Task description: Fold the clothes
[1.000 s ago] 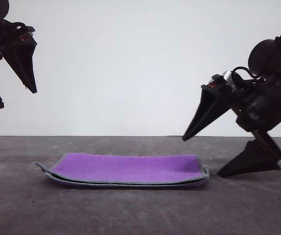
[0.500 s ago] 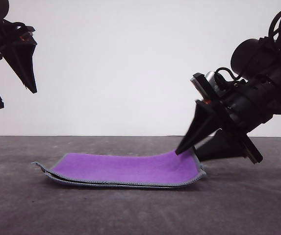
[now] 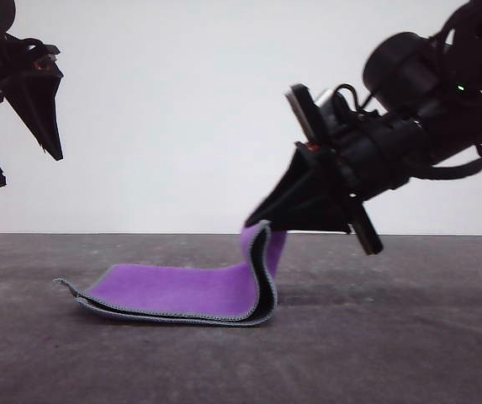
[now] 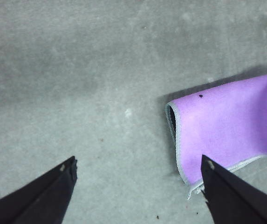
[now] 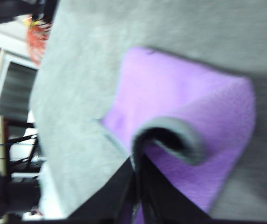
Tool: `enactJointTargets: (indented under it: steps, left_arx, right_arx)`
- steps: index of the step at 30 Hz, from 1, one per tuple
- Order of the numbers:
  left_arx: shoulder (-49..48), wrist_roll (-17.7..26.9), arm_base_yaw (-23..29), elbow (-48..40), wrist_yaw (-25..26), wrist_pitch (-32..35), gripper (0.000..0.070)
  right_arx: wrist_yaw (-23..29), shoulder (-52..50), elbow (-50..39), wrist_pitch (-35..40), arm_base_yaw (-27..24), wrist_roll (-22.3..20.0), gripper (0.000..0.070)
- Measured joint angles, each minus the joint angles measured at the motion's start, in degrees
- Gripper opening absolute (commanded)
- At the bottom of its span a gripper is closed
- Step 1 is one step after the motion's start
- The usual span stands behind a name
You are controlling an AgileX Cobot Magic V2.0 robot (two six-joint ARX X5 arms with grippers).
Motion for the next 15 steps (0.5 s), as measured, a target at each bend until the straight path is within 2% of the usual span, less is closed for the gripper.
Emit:
enactJointTargets:
  steps: [15]
  left_arx:
    - [0.00, -0.08, 0.00, 0.00, 0.02, -0.09, 0.0516]
  right_arx:
    - [-0.06, 11.07, 11.54, 1.69, 7.86, 4.17, 0.0000]
